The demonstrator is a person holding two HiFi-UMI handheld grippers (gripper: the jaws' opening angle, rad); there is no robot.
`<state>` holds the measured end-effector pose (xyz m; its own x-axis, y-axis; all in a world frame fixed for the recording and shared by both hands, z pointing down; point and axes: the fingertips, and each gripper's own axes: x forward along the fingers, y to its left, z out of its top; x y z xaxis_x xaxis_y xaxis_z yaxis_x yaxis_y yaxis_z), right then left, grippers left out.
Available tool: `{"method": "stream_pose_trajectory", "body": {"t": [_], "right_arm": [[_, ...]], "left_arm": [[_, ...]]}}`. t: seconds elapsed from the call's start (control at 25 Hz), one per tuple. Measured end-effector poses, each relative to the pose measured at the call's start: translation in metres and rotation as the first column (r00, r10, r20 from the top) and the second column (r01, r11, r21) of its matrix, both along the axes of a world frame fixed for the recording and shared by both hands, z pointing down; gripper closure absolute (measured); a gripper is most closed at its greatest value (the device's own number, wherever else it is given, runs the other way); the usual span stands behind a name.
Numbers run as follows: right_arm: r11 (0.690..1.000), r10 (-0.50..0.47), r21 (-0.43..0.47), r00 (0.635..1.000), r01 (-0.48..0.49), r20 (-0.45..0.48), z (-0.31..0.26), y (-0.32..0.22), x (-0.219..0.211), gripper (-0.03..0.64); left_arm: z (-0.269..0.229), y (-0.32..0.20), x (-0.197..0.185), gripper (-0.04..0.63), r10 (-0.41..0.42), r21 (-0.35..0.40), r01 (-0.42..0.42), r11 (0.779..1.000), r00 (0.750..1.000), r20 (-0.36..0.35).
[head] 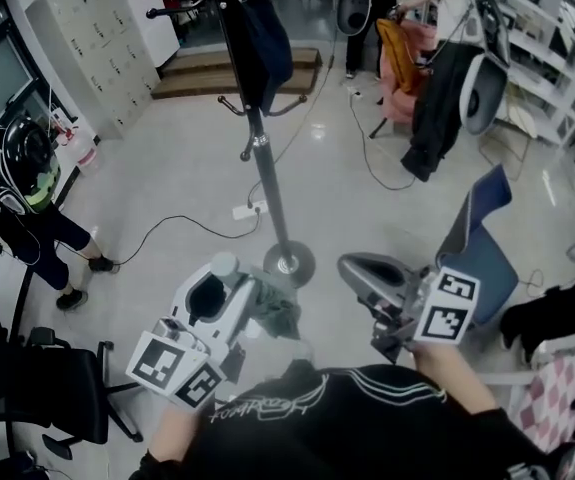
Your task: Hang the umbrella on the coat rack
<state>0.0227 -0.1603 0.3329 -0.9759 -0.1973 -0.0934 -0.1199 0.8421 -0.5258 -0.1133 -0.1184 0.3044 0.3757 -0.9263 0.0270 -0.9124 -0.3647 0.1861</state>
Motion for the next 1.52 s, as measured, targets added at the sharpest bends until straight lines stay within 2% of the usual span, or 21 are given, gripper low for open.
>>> {"method": "stream_pose_trajectory", "body": {"t": [0.32, 0.52, 0.76, 1.52], "right_arm": [[1.0, -0.009, -0.008, 0.999, 0.008, -0.032, 0.004, -0.039, -0.044, 0.604], [1.0, 0.002, -0.007, 0.999, -0.002, -0.038, 0.003, -0.067, -0.061, 0.604], [1.0, 0.021, -0.001, 0.999, -0.021, -0.046, 0.005, -0.098, -0.077, 0.604], [0.995, 0.078, -0.052, 0.996, -0.08, -0.041, 0.028, -0.156, -0.097, 0.604]], "left_arm": [[-0.001, -0.046, -0.042, 0.437, -0.002, 0.006, 0.002, 1.0, 1.0, 0.011], [0.002, -0.074, -0.06, 0.437, 0.016, -0.003, -0.016, 1.0, 1.0, -0.014], [0.003, -0.106, -0.079, 0.437, 0.026, -0.002, -0.026, 1.0, 1.0, 0.0], [0.024, -0.18, -0.109, 0.437, 0.043, -0.037, -0.043, 0.998, 0.999, -0.019]]}}
